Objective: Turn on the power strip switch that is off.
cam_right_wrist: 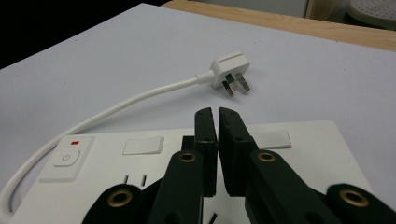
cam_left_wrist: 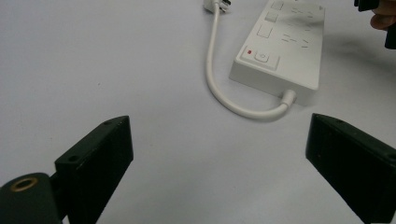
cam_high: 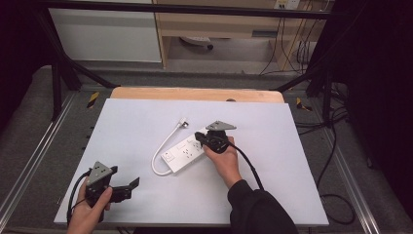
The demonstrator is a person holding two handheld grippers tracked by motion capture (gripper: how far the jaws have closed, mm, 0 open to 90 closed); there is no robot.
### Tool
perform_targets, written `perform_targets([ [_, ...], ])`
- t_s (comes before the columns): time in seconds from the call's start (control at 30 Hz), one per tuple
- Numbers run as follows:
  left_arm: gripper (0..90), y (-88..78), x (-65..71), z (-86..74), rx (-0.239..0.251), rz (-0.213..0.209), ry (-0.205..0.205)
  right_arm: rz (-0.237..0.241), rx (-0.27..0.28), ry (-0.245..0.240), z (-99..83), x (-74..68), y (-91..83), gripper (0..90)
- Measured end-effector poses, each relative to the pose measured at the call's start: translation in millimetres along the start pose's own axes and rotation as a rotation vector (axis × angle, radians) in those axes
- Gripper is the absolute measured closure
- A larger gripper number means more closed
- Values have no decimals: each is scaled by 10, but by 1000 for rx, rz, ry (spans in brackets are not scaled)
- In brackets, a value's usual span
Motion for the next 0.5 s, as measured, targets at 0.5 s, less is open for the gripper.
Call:
perform_targets([
  [0.5, 75, -2, -7, -1, 0, -2, -4, 8, -11, -18, 7, -81, 131, 900],
])
Point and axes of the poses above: each handheld gripper's, and its own axes: y roughly forward along the jaws, z roughly out of its top, x roughly to its right, the point moved 2 cm from there along y, roughly forward along the jaws, and after that the axes turned 12 degrees about -x, right-handed, at the moved point
